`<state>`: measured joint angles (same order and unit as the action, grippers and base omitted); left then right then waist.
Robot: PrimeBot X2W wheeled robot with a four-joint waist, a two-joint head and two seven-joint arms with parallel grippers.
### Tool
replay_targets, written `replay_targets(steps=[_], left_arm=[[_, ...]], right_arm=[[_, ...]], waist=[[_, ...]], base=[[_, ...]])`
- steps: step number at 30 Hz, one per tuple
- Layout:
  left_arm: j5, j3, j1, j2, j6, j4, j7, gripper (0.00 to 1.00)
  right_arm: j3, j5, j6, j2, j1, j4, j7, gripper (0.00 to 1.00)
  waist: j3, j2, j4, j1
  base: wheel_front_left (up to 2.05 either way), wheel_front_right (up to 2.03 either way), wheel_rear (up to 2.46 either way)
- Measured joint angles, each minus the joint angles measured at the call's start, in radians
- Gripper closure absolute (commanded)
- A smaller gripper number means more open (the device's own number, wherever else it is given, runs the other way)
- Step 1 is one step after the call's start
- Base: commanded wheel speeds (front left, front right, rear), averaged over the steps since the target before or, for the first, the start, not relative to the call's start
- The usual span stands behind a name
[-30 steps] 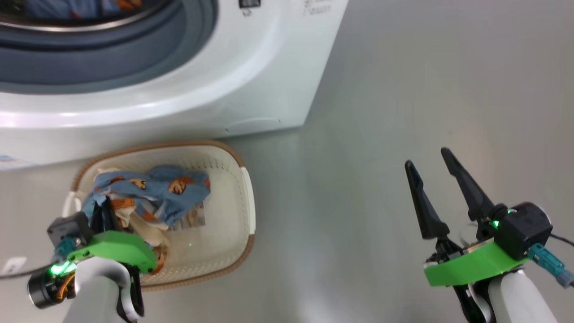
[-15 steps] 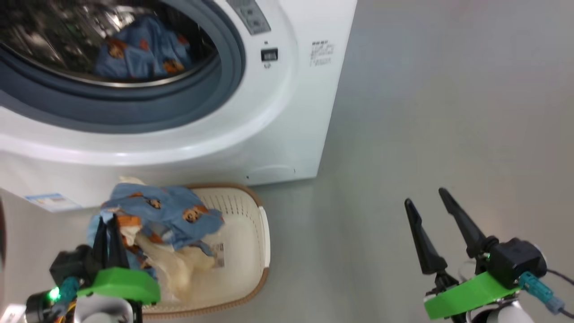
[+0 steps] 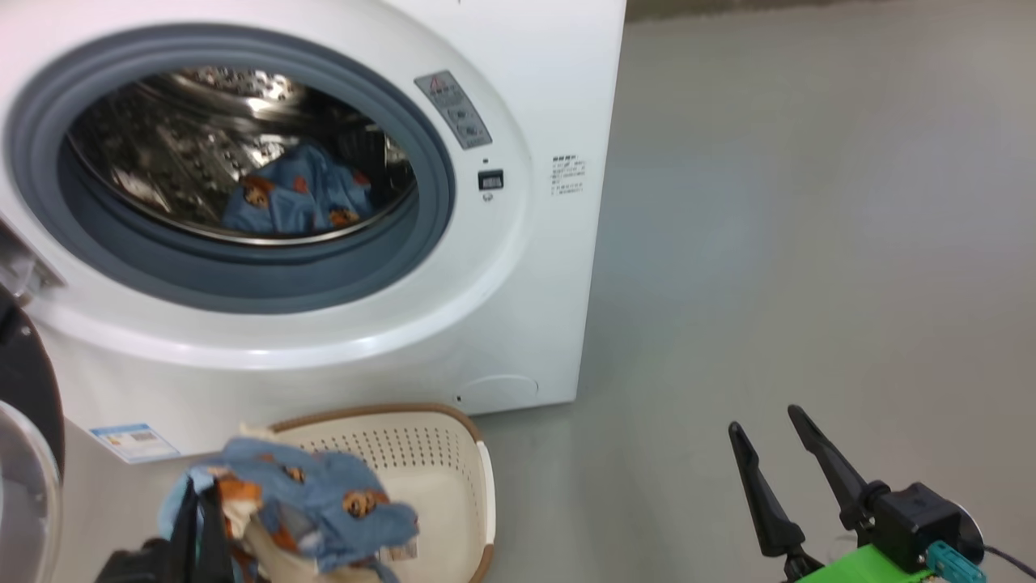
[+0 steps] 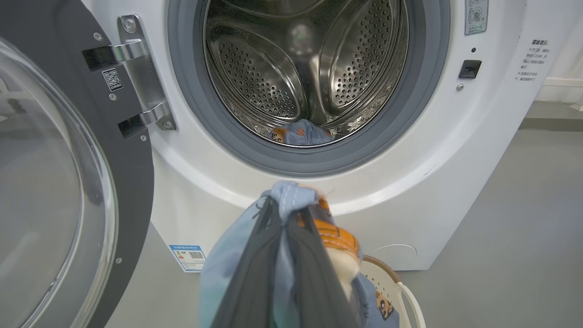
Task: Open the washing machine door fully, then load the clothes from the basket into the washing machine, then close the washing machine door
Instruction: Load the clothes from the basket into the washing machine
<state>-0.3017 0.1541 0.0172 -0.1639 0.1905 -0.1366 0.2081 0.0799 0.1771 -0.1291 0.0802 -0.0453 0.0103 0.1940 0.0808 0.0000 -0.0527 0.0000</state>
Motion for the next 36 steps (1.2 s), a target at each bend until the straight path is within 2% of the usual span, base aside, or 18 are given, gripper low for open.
replay_targets(steps=[11, 36], left_arm=[[0.001, 0.024, 0.102, -0.012, 0.011, 0.104, -0.050, 1.00], [-0.001, 0.042, 0.121, -0.024, 0.021, 0.123, -0.062, 1.00]], right_arm=[[-0.014, -0.010, 0.000, -0.015, -0.056, 0.038, -0.034, 0.00], [-0.020, -0.019, 0.000, -0.029, -0.080, 0.048, -0.043, 0.00]], waist=[[-0.078, 0.0000, 0.016, 0.0000], [-0.109, 0.0000, 0.016, 0.0000]], base=[[0.00, 0.00, 0.00], [0.00, 0.00, 0.00]])
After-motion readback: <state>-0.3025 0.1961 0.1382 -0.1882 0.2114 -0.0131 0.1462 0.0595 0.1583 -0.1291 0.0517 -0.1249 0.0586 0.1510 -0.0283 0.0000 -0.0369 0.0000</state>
